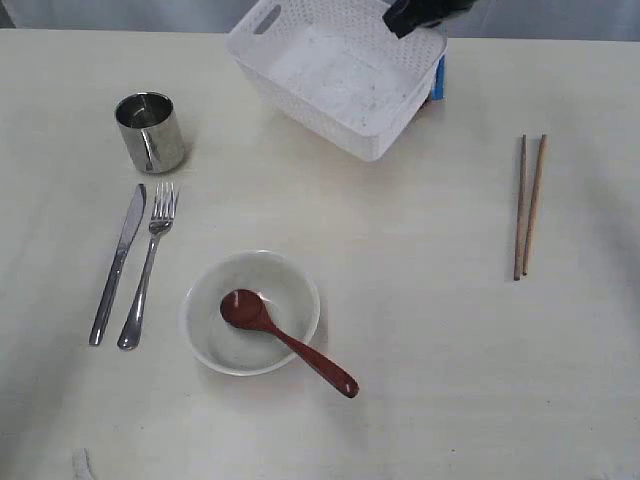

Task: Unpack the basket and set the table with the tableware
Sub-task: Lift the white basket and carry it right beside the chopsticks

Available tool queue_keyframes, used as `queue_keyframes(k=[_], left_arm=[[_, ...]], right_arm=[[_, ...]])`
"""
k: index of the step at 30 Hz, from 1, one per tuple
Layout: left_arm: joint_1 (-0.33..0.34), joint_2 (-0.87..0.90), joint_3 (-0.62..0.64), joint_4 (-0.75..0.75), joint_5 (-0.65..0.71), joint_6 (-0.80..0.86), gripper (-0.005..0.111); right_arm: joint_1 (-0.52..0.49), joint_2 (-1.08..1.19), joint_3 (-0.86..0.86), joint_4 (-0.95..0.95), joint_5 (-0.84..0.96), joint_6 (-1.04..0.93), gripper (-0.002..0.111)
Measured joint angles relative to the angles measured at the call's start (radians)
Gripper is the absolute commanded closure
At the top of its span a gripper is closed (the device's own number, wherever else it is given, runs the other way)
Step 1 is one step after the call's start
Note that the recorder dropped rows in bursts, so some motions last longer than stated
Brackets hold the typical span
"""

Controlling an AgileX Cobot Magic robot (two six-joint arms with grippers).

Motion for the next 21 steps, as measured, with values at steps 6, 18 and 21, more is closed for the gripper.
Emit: queue_keyframes(k=[6,18,21], left_arm=[[0.000,0.000,0.000,0.000,0.007,0.000,0.107],[0.000,0.000,0.000,0.024,0.045,0.000,0.107],[0.000,0.000,0.000,0.057,0.045,0.000,0.107]], right_arm=[[-0.144,-0.048,-0.068,-0.017,-0.053,0.149,0.109],[-0.389,0.098,-0.116,-0.053,-0.107,0.273,0.109],[-0.389,0.162,-0.130,-0.055,-0.113,0.273,0.109]])
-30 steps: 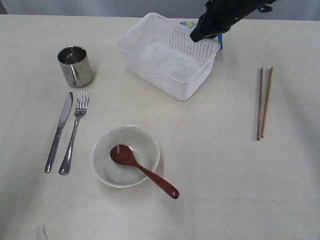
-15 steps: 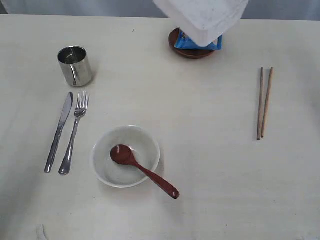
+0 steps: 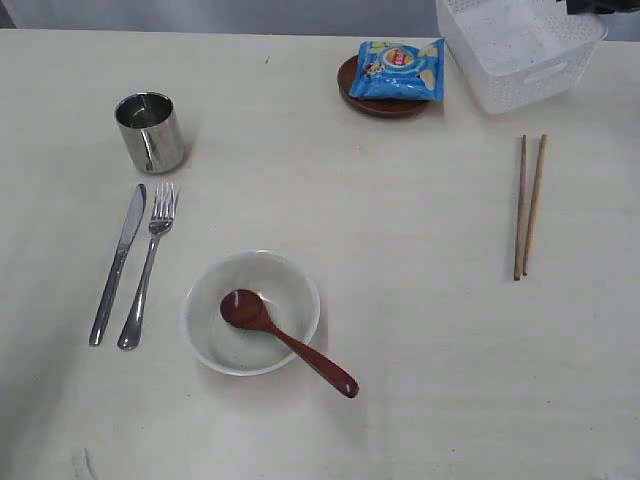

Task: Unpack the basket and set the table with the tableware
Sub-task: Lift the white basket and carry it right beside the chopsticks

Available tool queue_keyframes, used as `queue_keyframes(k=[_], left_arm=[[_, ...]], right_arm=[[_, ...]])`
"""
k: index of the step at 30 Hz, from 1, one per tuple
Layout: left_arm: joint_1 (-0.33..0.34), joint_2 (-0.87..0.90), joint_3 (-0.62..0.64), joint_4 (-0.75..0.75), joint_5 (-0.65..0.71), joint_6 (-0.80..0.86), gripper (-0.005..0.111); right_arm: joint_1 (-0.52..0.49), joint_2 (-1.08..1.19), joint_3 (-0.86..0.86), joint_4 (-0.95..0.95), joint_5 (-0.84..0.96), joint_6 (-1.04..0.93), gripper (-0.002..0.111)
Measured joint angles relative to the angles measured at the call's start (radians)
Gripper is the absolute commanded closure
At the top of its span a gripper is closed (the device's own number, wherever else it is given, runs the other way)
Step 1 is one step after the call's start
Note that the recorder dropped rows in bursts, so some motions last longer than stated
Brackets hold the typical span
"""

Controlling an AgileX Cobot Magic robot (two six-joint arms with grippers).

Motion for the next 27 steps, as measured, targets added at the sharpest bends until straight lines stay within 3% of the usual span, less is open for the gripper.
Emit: queue_keyframes(k=[9,27], left_arm=[[0.000,0.000,0.000,0.018,0.000,0.000,0.107],[0.000,0.000,0.000,0.022,0.016,0.000,0.107]], right_arm=[[0.006,0.129,-0.163,-0.002,0.055,0.008,0.109],[0.164,0.179,-0.180,-0.002,0.150,0.014,0.109]])
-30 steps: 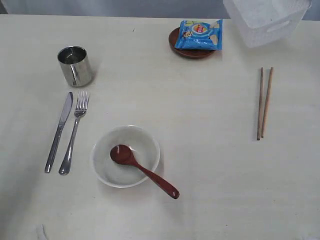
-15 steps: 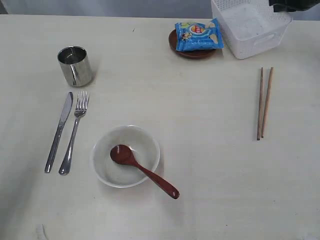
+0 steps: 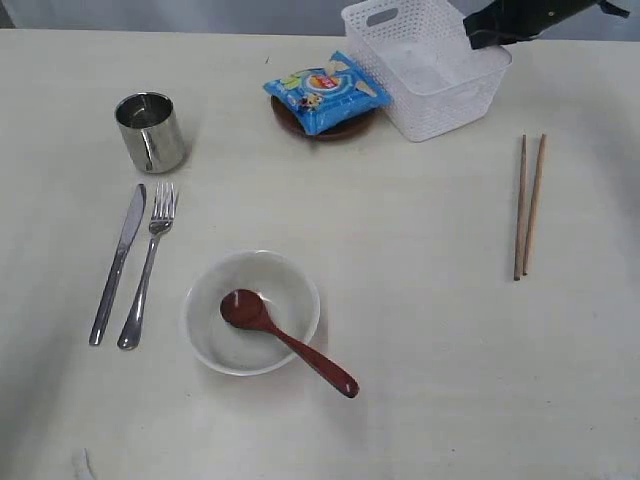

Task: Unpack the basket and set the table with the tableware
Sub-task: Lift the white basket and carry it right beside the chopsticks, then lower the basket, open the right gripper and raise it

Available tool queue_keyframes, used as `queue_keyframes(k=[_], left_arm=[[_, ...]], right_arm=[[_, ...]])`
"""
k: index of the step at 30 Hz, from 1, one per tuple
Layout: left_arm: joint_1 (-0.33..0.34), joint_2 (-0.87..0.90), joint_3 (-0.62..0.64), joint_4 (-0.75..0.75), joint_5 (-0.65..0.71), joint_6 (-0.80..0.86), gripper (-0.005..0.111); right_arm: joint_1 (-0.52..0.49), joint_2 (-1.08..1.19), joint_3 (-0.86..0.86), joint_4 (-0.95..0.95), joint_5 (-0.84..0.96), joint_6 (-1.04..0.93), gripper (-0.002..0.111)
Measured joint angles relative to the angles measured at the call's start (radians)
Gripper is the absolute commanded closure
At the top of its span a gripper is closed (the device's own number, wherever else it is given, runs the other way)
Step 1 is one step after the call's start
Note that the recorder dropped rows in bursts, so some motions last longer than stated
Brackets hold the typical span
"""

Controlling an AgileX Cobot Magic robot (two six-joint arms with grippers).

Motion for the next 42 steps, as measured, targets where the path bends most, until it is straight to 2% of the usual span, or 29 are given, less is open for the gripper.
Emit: queue_keyframes(k=[15,19,25,31,42], left_arm=[[0.000,0.000,0.000,0.029,0.018,0.000,0.107],[0.000,0.000,0.000,0.029,0.018,0.000,0.107],[0.000,0.000,0.000,0.029,0.018,0.000,0.107],[0.000,0.000,0.000,0.040,0.018,0.000,0.107],[0.000,0.000,0.000,0.045,-0.012,-0.019,0.107]], right_arm=[[0.075,-0.018,0.000,-0.002,0.125,-0.025,0.109],[0.084,-0.018,0.000,-0.097,0.118,0.166,0.109],[0.086,-0.039,-0.004,-0.363,0.122,0.517,0.109],[0.092,-0.077,-0.004,-0.433,0.163,0.650,0.109],[0.172,-0.143,0.012,-0.584,0.339,0.912,0.109]])
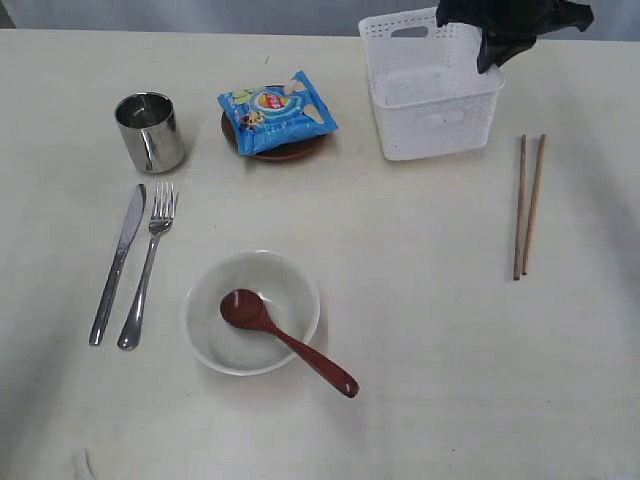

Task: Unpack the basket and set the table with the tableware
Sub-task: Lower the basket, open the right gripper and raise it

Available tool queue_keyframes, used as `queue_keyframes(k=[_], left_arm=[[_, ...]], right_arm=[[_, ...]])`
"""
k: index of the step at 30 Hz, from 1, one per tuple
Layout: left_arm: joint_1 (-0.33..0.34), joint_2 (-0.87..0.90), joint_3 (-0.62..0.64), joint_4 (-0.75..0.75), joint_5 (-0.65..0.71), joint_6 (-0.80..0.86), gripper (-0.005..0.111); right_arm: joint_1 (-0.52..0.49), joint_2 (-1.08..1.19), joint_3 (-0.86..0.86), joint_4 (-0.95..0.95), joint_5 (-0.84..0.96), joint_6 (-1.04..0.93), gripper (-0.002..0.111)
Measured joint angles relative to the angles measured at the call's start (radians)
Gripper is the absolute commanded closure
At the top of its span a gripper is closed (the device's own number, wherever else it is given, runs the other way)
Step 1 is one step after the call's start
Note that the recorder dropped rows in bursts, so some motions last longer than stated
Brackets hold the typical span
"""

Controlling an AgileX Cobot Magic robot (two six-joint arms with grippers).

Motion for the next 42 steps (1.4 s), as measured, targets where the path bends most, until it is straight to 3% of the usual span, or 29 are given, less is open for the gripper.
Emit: queue_keyframes(k=[8,16,30,42], left_arm=[[0.000,0.000,0.000,0.000,-0.007,-0.016,0.107],[0.000,0.000,0.000,0.000,-0.007,-0.022,0.107],[0.000,0.000,0.000,-0.004,-0.014,-0.022,0.107],[0.000,0.000,0.000,-0.004,-0.014,-0.030,0.107]], right_arm=[[0.000,-0.002,0.097,-0.011,0.038,0.044,0.109],[0.000,-0.069,0.226,-0.005,-0.059,0.020,0.109],[0.002,-0.163,0.381,0.065,-0.066,-0.010,0.109],[0.002,-0.189,0.430,0.075,-0.103,-0.011,0.108]])
